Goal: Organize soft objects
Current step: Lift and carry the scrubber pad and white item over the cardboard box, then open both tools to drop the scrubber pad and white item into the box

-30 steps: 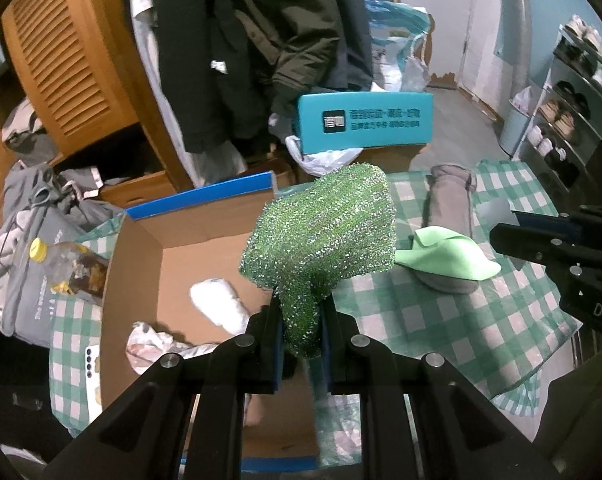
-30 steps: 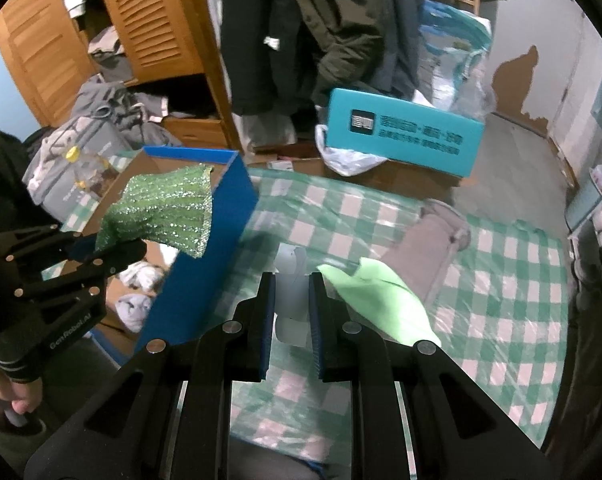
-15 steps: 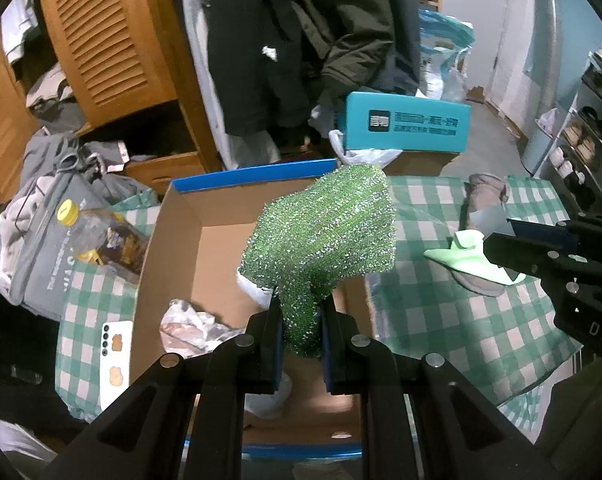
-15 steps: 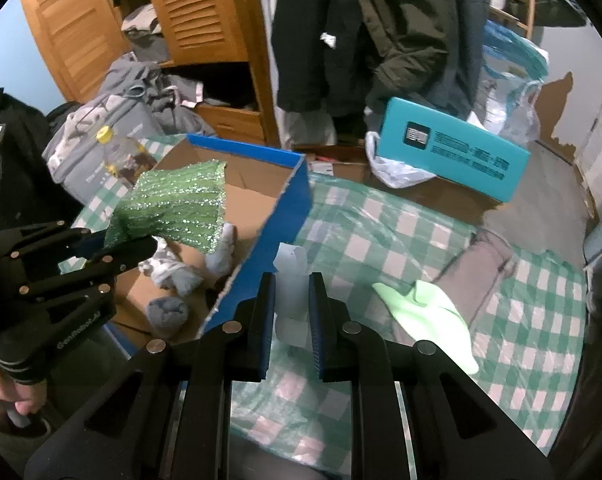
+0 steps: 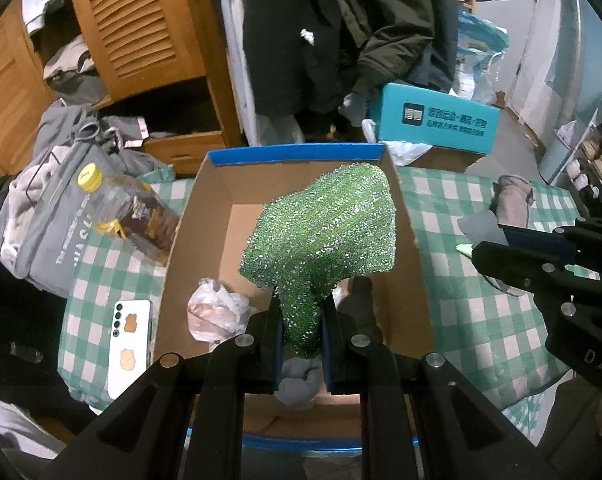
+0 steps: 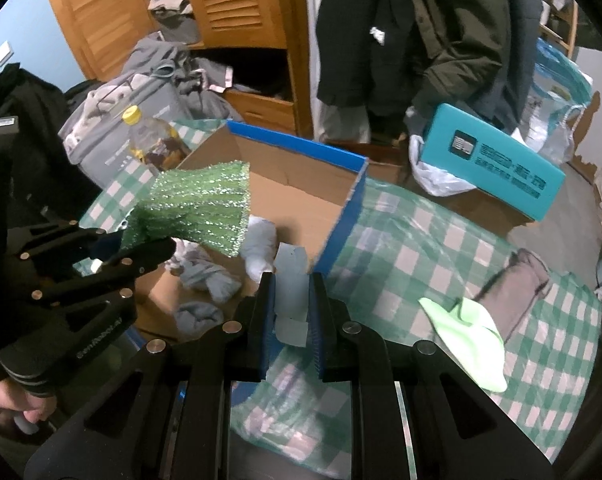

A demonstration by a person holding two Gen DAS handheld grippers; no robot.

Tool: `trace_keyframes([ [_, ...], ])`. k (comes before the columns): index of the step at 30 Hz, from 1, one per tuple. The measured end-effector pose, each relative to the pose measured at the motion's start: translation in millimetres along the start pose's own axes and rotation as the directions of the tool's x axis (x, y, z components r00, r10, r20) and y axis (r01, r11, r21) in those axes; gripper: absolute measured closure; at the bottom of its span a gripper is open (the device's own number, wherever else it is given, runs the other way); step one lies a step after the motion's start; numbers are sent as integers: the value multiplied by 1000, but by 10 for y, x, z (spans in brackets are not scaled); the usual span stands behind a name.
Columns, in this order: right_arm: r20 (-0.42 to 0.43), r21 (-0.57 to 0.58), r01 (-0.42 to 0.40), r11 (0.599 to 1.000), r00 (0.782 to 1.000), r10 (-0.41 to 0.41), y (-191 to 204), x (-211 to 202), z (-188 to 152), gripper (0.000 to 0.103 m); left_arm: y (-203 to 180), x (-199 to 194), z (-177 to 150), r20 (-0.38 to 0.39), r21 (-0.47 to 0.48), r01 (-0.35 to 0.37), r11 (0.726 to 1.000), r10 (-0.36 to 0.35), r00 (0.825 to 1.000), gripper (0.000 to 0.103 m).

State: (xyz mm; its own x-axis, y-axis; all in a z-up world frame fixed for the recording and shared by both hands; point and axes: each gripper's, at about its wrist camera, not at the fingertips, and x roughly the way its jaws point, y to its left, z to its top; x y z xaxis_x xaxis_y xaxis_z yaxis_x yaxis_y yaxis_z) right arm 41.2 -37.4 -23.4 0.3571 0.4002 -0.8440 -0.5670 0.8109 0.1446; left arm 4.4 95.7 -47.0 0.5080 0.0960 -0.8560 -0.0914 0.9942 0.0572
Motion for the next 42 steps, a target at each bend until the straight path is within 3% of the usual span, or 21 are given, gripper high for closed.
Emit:
trace_keyframes([
  [28, -87, -16, -63, 998, 994, 61, 359, 527, 142, 88, 355, 313, -138, -99, -60, -40, 997, 34, 994, 84],
  [32, -97, -14, -76, 997, 993, 74, 381, 571, 149, 86, 364, 325, -148, -110, -58, -56, 997, 50, 993, 74],
  [36, -102, -14, -78, 997, 992, 76, 393, 603, 145, 82, 371, 337, -158, -117, -52, -66, 996, 60, 991, 72],
  [38, -104, -12, -80, 997, 992, 78, 387, 611, 145, 81, 376, 337, -157, -118, -49, -75, 996, 69, 991, 62],
  [40, -103, -9, -77, 997, 992, 76, 381, 613, 145, 72, 385, 325, -153, -113, -49, -87, 995, 81, 990, 49],
  [42, -100, -6, -77, 997, 992, 76, 373, 606, 150, 68, 389, 313, -148, -107, -48, -91, 995, 86, 991, 44],
])
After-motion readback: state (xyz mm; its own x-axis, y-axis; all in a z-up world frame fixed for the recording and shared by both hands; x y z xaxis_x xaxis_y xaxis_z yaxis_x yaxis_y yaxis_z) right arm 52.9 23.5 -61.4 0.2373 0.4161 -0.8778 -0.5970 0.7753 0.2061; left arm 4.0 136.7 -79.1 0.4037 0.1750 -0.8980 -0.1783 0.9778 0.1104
